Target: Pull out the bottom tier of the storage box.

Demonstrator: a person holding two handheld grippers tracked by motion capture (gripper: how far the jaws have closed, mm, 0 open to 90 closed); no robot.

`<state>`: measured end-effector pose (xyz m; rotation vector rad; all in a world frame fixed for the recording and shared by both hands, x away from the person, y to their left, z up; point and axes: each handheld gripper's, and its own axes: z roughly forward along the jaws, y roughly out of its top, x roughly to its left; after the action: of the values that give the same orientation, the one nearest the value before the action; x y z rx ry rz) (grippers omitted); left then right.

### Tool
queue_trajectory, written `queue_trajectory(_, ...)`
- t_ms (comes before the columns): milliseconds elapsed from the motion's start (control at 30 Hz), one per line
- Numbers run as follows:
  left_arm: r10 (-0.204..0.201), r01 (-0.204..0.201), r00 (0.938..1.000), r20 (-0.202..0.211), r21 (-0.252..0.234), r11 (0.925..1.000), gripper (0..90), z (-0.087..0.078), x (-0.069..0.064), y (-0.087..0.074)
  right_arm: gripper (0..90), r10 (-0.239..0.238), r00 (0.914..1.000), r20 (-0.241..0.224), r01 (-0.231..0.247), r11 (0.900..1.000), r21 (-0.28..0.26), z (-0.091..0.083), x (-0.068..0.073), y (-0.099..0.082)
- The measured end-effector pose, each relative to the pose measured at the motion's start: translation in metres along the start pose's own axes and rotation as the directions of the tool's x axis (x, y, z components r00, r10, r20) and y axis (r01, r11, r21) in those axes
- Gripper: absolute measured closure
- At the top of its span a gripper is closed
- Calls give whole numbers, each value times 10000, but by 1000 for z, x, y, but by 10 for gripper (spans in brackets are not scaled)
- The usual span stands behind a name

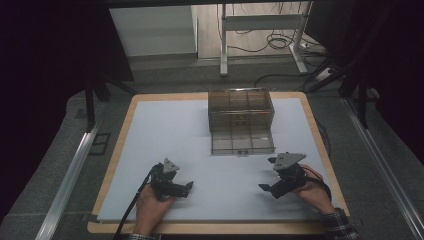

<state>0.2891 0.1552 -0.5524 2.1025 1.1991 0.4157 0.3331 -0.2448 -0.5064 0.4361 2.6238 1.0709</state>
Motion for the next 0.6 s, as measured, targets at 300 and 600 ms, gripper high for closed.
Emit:
queue_trajectory(300, -7, 7, 10000, 2, -8, 10000, 0, 0, 0, 0, 20, 195, 9997, -110, -195, 9998, -27, -2, 10, -12)
queue_trajectory(600, 2, -2, 10000, -1, -7, 10000, 0, 0, 0, 0, 18, 465, 9986, -241, -464, 9989, 61, -1, 14, -23)
